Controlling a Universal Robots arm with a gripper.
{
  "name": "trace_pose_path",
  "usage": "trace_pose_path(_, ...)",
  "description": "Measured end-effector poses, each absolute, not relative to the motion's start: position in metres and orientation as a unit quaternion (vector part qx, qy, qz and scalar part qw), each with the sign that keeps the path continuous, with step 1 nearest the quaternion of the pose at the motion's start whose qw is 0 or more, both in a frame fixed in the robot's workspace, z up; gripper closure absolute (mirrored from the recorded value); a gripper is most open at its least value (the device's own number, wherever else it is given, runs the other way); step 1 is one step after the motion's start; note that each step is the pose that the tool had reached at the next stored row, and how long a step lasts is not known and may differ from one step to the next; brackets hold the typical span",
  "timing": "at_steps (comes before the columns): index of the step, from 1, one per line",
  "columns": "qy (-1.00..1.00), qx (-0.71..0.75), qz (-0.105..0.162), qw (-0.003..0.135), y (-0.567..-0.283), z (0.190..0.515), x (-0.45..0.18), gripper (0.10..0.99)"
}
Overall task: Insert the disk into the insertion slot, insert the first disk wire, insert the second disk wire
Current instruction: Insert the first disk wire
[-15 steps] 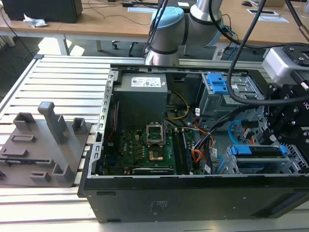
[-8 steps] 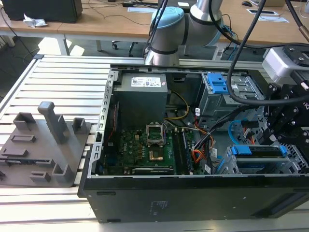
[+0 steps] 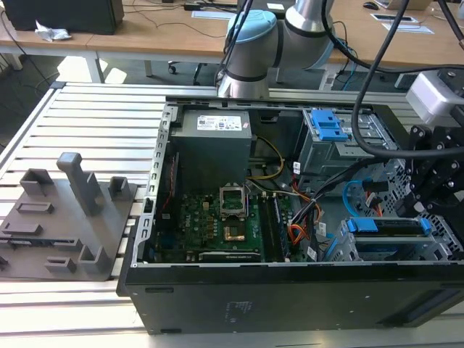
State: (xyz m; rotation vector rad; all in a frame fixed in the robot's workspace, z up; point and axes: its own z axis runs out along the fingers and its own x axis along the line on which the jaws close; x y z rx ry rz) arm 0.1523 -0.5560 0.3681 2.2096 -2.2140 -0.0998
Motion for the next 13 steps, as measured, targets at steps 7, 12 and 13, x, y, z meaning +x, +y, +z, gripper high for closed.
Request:
trace_pose_path(7, -0.707, 0.706, -0.031, 0.007, -0.540, 0.376, 0.157, 0.980)
trace_pose_path(12, -0.707, 0.706, -0.031, 0.007, -0.509, 0.376, 0.156, 0.980)
trace_pose_path(13, -0.707, 0.706, -0.031, 0.007, -0.509, 0.376, 0.156, 0.980)
